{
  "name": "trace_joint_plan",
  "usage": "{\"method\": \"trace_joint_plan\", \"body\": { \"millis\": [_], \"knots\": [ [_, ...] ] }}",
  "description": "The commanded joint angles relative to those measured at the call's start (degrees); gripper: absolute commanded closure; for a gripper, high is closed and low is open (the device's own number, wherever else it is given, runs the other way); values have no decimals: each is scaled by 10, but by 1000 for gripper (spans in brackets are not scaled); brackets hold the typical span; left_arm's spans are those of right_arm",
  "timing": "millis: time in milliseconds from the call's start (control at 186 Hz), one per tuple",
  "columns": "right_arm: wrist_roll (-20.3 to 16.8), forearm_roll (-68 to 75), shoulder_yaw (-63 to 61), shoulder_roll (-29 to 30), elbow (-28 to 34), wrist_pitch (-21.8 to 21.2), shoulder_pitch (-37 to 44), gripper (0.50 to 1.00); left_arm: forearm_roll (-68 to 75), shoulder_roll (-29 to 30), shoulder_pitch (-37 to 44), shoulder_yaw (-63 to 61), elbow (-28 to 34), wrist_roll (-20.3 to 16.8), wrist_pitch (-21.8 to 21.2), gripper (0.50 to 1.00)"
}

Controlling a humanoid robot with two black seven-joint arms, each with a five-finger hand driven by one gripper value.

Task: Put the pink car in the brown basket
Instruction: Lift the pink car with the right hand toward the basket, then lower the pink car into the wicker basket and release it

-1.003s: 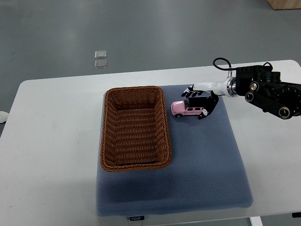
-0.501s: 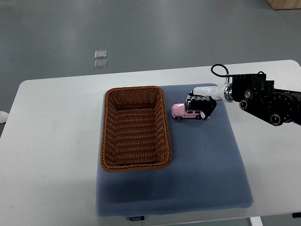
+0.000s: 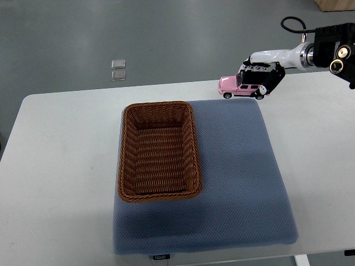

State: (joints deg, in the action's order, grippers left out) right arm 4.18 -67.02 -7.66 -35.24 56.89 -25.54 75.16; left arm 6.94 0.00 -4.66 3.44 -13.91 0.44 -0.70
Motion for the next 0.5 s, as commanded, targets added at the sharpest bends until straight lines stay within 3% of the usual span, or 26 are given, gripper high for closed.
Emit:
{"method": "trace_joint_plan", "body": {
  "millis": [0, 264, 496],
  "knots": [
    [-1, 7, 1, -9, 23, -6, 18, 1000, 0, 0, 0, 0, -2, 0, 0, 500],
    [-1, 8, 6, 66, 23, 4, 19, 1000, 0, 0, 0, 0, -2, 0, 0, 500],
    [-1, 7, 12, 209, -38, 16, 18, 1000, 0, 0, 0, 1, -2, 0, 0, 500]
  ]
}}
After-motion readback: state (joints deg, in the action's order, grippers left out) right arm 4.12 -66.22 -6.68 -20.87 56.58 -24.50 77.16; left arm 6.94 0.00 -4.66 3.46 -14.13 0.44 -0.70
